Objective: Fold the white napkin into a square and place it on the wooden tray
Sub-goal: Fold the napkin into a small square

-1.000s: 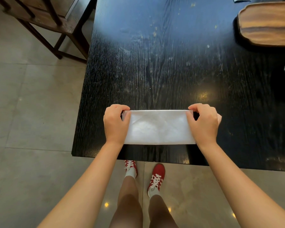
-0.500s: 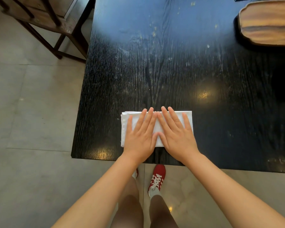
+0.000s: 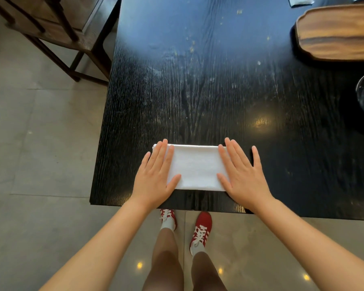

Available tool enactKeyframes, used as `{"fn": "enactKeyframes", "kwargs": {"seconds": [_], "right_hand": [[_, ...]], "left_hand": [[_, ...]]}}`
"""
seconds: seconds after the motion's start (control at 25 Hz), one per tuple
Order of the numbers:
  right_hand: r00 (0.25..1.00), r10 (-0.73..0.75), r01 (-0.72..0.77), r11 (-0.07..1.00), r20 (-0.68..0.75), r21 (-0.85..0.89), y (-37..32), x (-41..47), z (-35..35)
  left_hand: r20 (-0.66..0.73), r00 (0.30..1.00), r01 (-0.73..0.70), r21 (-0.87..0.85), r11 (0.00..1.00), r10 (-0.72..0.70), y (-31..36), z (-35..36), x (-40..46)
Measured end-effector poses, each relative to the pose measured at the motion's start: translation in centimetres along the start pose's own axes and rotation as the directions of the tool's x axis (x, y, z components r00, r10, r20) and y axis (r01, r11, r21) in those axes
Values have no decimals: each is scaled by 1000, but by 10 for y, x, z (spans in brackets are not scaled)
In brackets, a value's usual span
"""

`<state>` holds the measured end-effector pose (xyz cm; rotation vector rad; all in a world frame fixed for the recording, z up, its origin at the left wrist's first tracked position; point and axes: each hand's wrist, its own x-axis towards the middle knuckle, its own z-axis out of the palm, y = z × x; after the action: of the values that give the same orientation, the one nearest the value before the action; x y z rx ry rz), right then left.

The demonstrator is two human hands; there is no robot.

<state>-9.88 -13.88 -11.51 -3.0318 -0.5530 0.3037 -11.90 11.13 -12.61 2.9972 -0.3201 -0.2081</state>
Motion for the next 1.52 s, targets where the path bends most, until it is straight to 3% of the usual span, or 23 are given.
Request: {"fn": "enactKeyframes", "kwargs": {"seconds": [0.08, 0.16, 0.28, 0.36, 0.48, 0.6, 0.68, 0.8, 1.12, 1.32, 1.44, 1.52], "right_hand": [[991, 126, -125, 992, -47, 34, -22, -16, 2], [960, 272, -264, 959, -67, 106, -53, -36, 7], [946, 323, -315, 938, -38, 147, -92, -68, 17], [973, 224, -219, 970, -47, 103, -94, -85, 22], [989, -104, 107, 994, -100, 19, -59, -88, 23], [900, -405, 401, 914, -158, -58, -18, -76, 25], [853, -482, 476, 876, -200, -79, -8, -71, 27], [833, -478, 485, 873, -279, -47, -10, -71, 32], [790, -477, 518, 855, -386, 3, -9, -66, 29], [781, -451, 529, 846, -432, 73, -11, -72, 22], [813, -341, 476, 857, -473, 200, -18, -69, 6], [818, -274, 453, 848, -505, 274, -27, -62, -13]], "left_hand": [[-33, 999, 41, 57, 998, -39, 1, -4, 3], [-59, 982, 182, 20, 983, -181, 18, -5, 2], [-51, 941, 328, -104, 939, -335, 44, -2, 12], [-60, 961, 261, -113, 959, -269, 42, -1, 27], [-62, 997, -39, -22, 999, 37, 33, -5, 55], [-22, 937, -349, 43, 936, 350, 38, -8, 84], [7, 929, -370, 31, 928, 370, 54, -9, 97], [25, 962, -272, 13, 962, 272, 73, -7, 102], [51, 959, -281, 38, 959, 279, 74, -10, 104], [-86, 935, -354, -151, 923, 344, 52, -29, 73], [-137, 932, -361, -289, 887, 335, 13, -29, 22], [-126, 914, -405, -275, 872, 385, -9, -20, -7]]}}
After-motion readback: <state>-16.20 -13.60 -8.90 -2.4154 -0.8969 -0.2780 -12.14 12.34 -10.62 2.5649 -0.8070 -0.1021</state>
